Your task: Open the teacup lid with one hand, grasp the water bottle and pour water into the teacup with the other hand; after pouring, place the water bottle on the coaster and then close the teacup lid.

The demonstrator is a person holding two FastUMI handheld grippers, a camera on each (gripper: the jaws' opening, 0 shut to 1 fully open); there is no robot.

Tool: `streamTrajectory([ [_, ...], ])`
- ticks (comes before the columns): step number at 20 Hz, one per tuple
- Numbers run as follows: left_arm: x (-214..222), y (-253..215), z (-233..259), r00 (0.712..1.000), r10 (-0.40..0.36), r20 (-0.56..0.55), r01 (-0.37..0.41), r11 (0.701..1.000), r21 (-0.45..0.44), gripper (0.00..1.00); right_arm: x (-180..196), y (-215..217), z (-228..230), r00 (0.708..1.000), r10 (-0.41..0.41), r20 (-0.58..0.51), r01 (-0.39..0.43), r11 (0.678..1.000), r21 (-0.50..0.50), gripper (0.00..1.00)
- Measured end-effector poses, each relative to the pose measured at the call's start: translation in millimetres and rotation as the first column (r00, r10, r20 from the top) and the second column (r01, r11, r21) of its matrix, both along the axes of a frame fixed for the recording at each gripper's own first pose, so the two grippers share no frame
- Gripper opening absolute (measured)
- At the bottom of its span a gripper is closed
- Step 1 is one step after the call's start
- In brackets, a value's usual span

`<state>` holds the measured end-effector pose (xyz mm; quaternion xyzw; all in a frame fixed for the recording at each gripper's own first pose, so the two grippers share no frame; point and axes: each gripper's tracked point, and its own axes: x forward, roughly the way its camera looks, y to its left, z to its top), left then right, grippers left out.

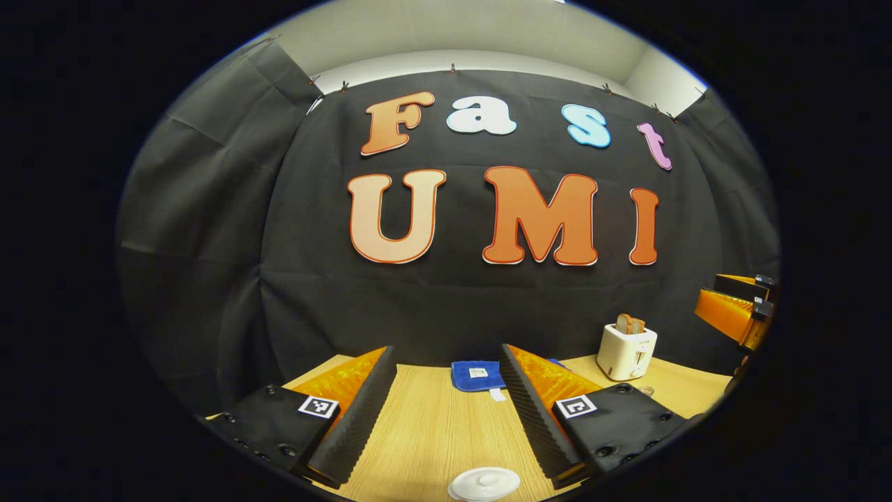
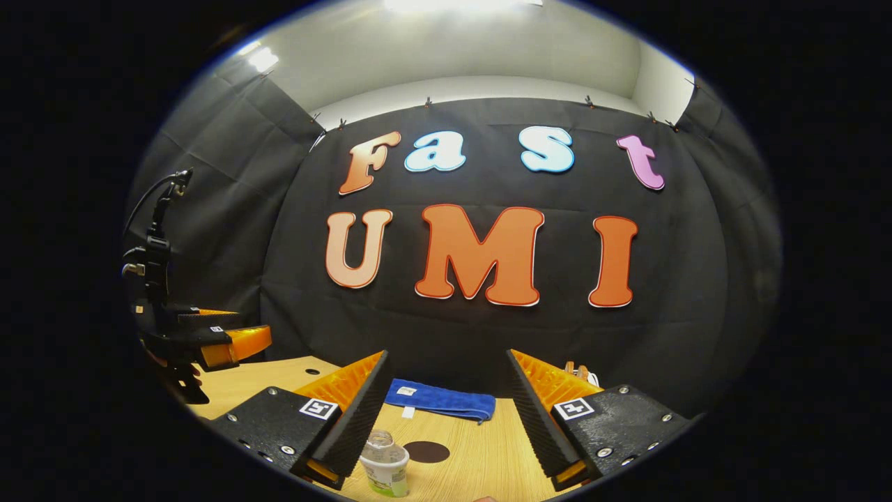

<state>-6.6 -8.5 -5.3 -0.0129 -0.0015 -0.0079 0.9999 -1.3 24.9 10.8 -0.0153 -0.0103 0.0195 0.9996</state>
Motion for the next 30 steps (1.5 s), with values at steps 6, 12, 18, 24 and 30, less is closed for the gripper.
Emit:
streamTrajectory([
  [6, -4.6, -7.2, -31.1, 0.999, -0.028, -0.038, 0.028, 1.000, 0.008, 0.97, -5.4, 8.3, -23.5, 0.998, 0.029, -0.047, -0.028, 0.999, 0.032, 0.97],
  [12, -8.8, -17.2, -90.4, 0.988, -0.053, -0.146, 0.061, 0.997, 0.056, 0.96, -12.3, 13.3, -55.9, 0.991, 0.073, -0.113, -0.069, 0.997, 0.042, 0.97],
  [18, -12.9, -30.5, -140.9, 0.964, -0.085, -0.251, 0.101, 0.993, 0.054, 0.98, -17.4, 15.2, -80.5, 0.980, 0.098, -0.170, -0.091, 0.995, 0.050, 0.97],
  [24, -18.2, -44.7, -180.1, 0.934, -0.132, -0.333, 0.156, 0.987, 0.046, 0.98, -27.9, 27.2, -96.7, 0.970, 0.145, -0.193, -0.147, 0.989, 0.002, 0.97],
  [30, -22.2, -57.9, -201.3, 0.914, -0.160, -0.373, 0.200, 0.977, 0.071, 0.81, -31.0, 30.0, -119.1, 0.959, 0.146, -0.243, -0.148, 0.989, 0.010, 0.98],
])
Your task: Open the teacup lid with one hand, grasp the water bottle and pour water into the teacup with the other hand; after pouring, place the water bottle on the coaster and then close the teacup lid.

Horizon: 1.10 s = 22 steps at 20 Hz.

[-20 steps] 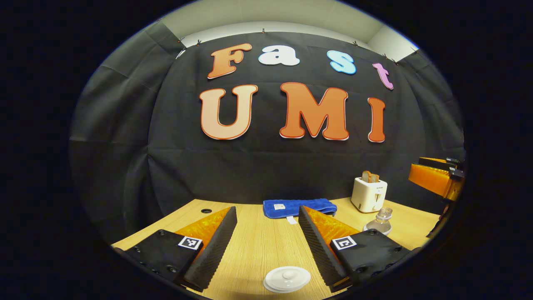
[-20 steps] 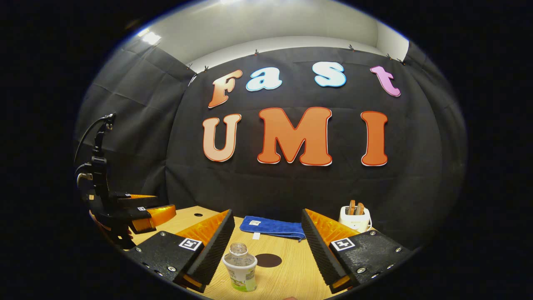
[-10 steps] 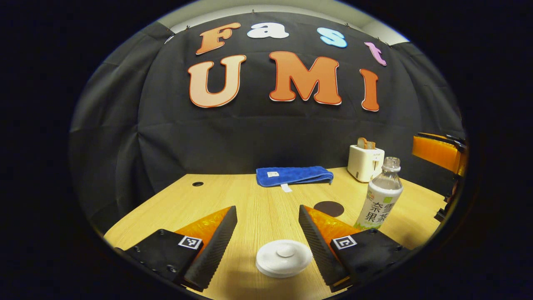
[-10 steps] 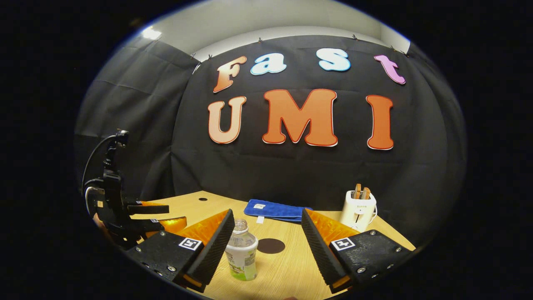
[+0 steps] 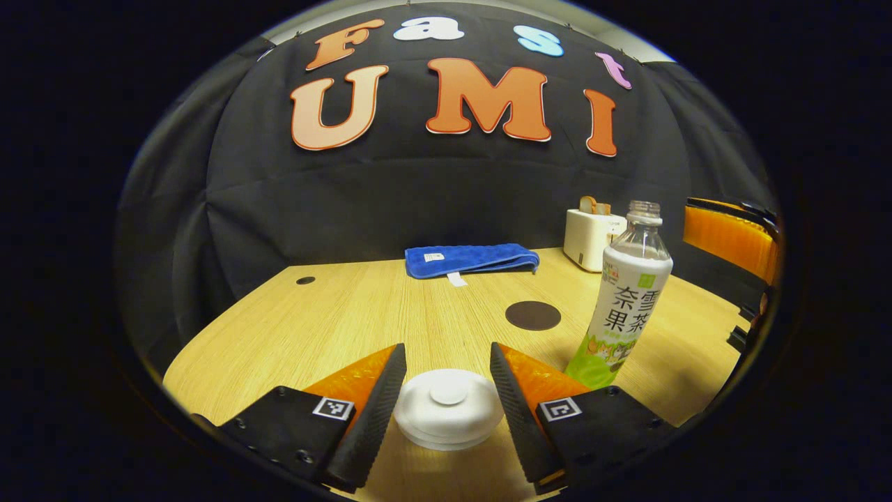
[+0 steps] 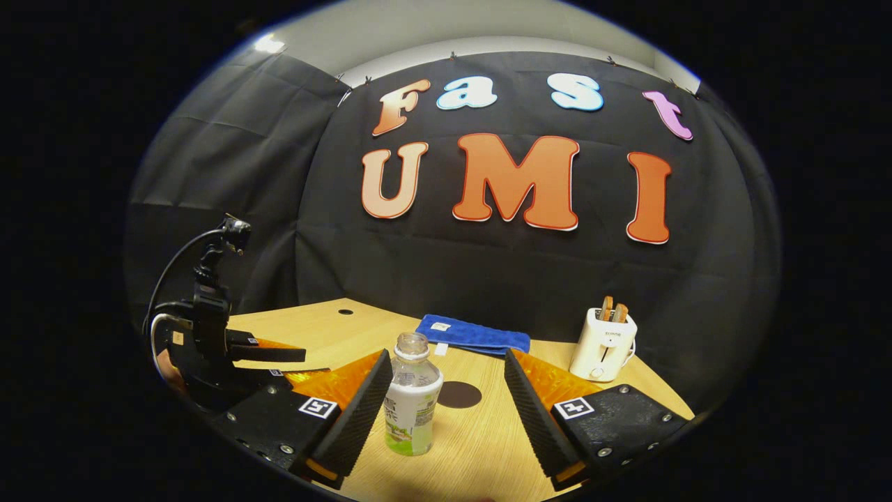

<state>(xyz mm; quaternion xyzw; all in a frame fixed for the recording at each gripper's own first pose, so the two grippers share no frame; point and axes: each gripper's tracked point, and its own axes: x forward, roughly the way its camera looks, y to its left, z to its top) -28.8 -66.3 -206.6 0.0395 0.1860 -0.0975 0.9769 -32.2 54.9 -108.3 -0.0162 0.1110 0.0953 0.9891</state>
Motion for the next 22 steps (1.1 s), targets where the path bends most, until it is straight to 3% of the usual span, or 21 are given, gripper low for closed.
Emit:
streamTrajectory([
  [2, -0.1, -2.3, -5.7, 1.000, -0.007, -0.007, 0.008, 1.000, 0.027, 0.81, -1.2, -0.2, -2.5, 1.000, 0.005, -0.010, -0.005, 1.000, 0.003, 0.98],
  [4, 0.1, 0.0, -7.3, 1.000, 0.001, -0.008, 0.000, 0.999, 0.038, 0.71, -1.6, -2.4, -4.7, 1.000, 0.003, -0.013, -0.003, 1.000, -0.001, 0.98],
  [5, -1.6, -1.0, -11.3, 1.000, 0.002, -0.018, -0.001, 0.999, 0.039, 0.60, -1.4, -3.0, -5.4, 1.000, 0.004, -0.014, -0.004, 1.000, -0.002, 0.97],
  [7, 4.2, 0.6, -12.4, 1.000, 0.016, -0.011, -0.016, 0.999, 0.035, 0.60, -1.6, -4.2, -8.4, 1.000, 0.004, -0.023, -0.004, 1.000, 0.001, 0.98],
  [9, 0.5, 1.4, -12.6, 1.000, 0.022, -0.021, -0.021, 0.999, 0.036, 0.43, -2.1, -4.2, -12.9, 0.999, 0.003, -0.034, -0.003, 1.000, 0.004, 0.98],
  [12, 5.6, 4.9, -22.6, 0.999, 0.034, -0.026, -0.033, 0.999, 0.029, 0.42, -2.6, -4.9, -17.8, 0.999, 0.001, -0.044, -0.001, 1.000, 0.000, 0.97],
  [13, 1.8, 4.5, -17.7, 0.999, 0.037, -0.034, -0.036, 0.999, 0.037, 0.33, -2.2, -5.7, -17.8, 0.999, 0.000, -0.044, 0.000, 1.000, -0.001, 0.97],
  [22, 5.4, 6.2, -1.9, 0.999, 0.047, 0.019, -0.047, 0.999, 0.025, 0.31, -1.3, 5.0, -43.1, 0.995, 0.023, -0.094, -0.025, 0.999, -0.024, 0.97],
])
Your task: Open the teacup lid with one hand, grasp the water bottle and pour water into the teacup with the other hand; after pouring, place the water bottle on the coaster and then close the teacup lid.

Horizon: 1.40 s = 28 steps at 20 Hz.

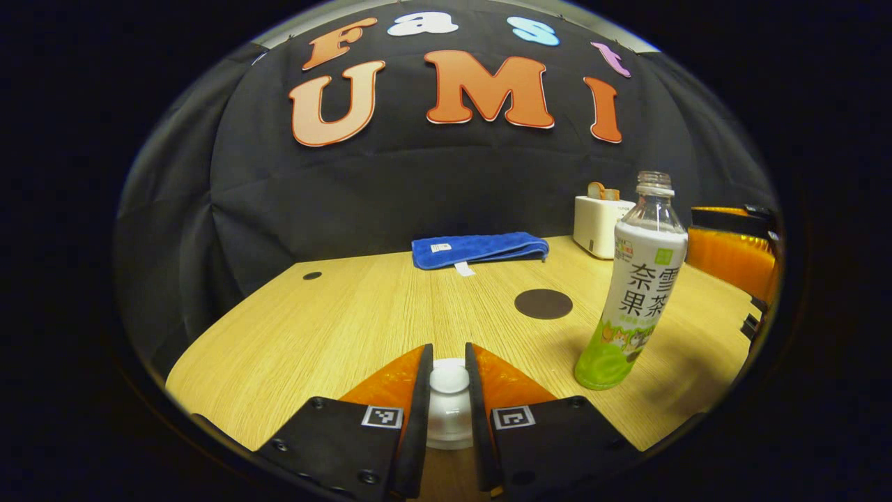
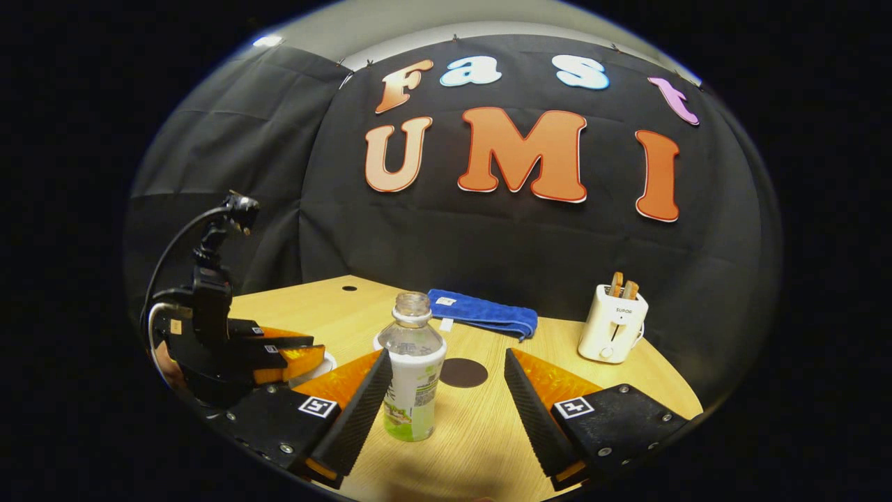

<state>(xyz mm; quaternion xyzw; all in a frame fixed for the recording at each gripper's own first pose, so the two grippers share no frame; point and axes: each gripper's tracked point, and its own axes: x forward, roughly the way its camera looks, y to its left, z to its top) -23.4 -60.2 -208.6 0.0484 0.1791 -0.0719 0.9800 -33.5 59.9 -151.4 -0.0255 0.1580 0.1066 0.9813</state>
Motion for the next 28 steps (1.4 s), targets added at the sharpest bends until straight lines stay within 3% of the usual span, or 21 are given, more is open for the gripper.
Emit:
streamTrajectory([
  [12, 8.8, 34.3, 36.9, 0.994, 0.062, 0.085, -0.060, 0.998, -0.021, 0.32, 9.5, 31.9, -63.4, 0.984, 0.036, -0.177, -0.038, 0.999, -0.006, 0.94],
  [16, 10.0, 55.7, 40.2, 0.991, 0.094, 0.090, -0.092, 0.996, -0.020, 0.33, 15.7, 41.5, -70.4, 0.975, 0.039, -0.219, -0.038, 0.999, 0.009, 0.83],
  [19, 8.5, 71.2, 40.2, 0.989, 0.116, 0.087, -0.115, 0.993, -0.015, 0.32, 19.1, 45.9, -70.1, 0.970, 0.040, -0.239, -0.039, 0.999, 0.008, 0.63],
  [20, 7.6, 75.9, 41.0, 0.988, 0.124, 0.090, -0.123, 0.992, -0.012, 0.32, 19.7, 44.9, -68.8, 0.971, 0.034, -0.239, -0.037, 0.999, -0.006, 0.65],
  [22, 6.8, 85.0, 41.2, 0.987, 0.136, 0.091, -0.135, 0.991, -0.011, 0.33, 23.7, 43.3, -67.1, 0.972, 0.031, -0.232, -0.047, 0.997, -0.063, 0.60],
  [24, 6.0, 92.0, 41.9, 0.985, 0.144, 0.094, -0.143, 0.990, -0.017, 0.33, 29.4, 41.3, -60.8, 0.978, 0.027, -0.205, -0.056, 0.989, -0.135, 0.64],
  [28, 3.4, 109.9, 43.5, 0.980, 0.175, 0.099, -0.173, 0.985, -0.023, 0.33, 39.6, 37.7, -52.3, 0.987, 0.024, -0.158, -0.068, 0.956, -0.285, 0.64],
])
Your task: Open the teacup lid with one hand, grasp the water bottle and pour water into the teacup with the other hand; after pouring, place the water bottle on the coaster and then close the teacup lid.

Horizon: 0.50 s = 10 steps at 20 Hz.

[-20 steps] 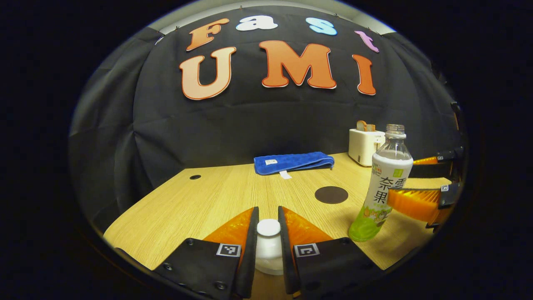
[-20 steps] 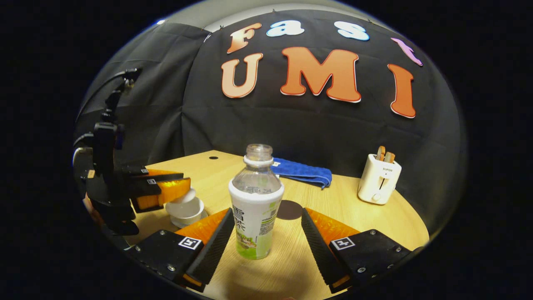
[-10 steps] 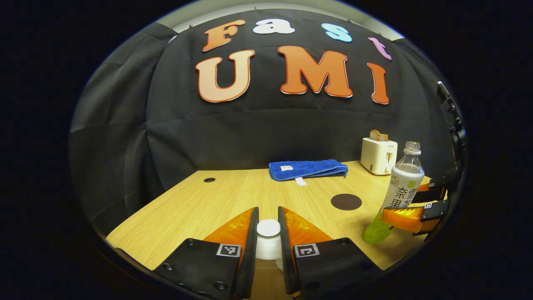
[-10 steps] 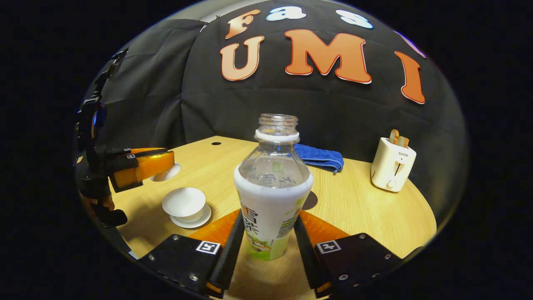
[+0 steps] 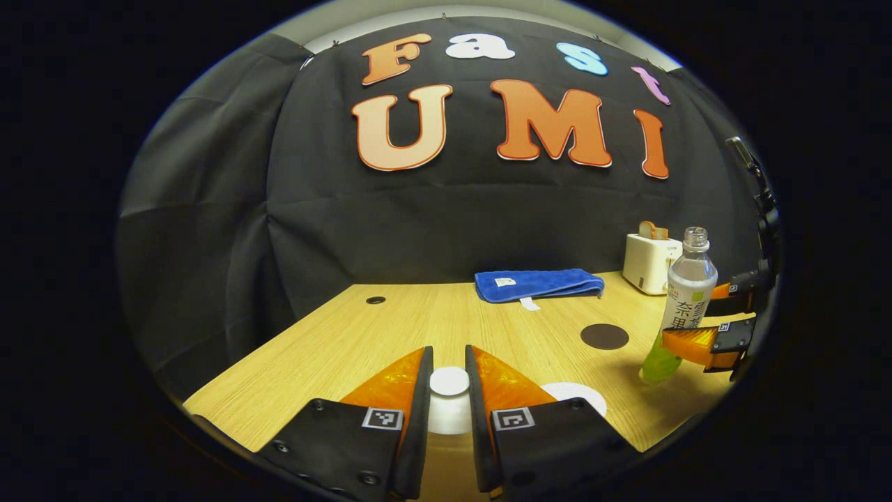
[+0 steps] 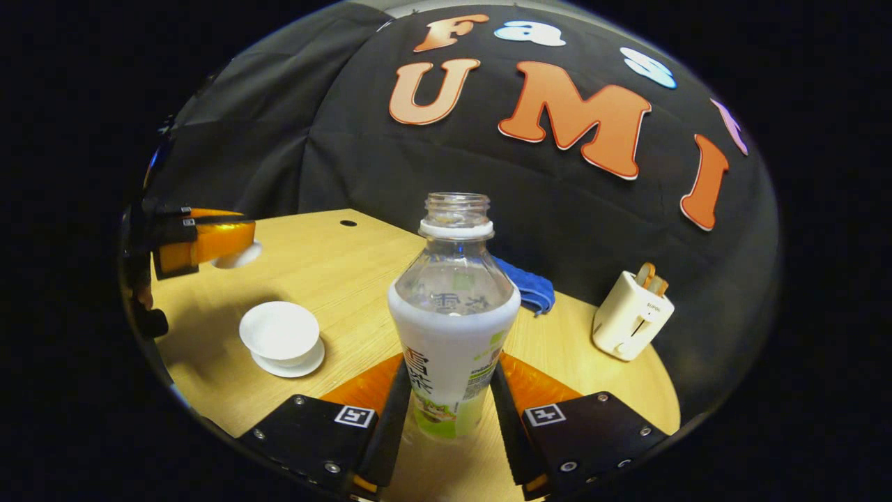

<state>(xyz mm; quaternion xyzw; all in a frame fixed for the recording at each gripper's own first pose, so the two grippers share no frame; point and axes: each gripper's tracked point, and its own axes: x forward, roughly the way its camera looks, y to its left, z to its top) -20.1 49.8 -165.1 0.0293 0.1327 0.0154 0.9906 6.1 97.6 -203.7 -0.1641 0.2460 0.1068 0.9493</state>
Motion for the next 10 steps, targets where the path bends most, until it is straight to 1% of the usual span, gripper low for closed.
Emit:
streamTrajectory([
  [2, -2.0, 8.6, -1.2, 1.000, 0.013, -0.001, -0.013, 1.000, -0.001, 0.32, 4.7, 0.9, 2.7, 0.999, 0.030, 0.024, -0.028, 0.997, -0.078, 0.63],
  [4, -4.6, 15.6, -2.7, 1.000, 0.022, -0.004, -0.022, 1.000, 0.004, 0.33, 7.7, 3.9, 3.3, 0.997, 0.067, 0.042, -0.059, 0.986, -0.153, 0.63],
  [6, -8.3, 20.2, -5.3, 1.000, 0.028, -0.012, -0.028, 1.000, 0.009, 0.32, 8.0, 6.5, -2.6, 0.995, 0.088, 0.047, -0.077, 0.975, -0.208, 0.63],
  [8, -12.2, 22.8, -7.1, 1.000, 0.028, -0.014, -0.028, 1.000, 0.010, 0.33, 8.0, 5.5, -10.0, 0.993, 0.109, 0.047, -0.091, 0.954, -0.285, 0.64],
  [10, -13.8, 28.8, -7.8, 0.999, 0.038, -0.013, -0.037, 0.999, 0.020, 0.33, 10.4, 1.4, -11.8, 0.990, 0.127, 0.061, -0.097, 0.926, -0.366, 0.63],
])
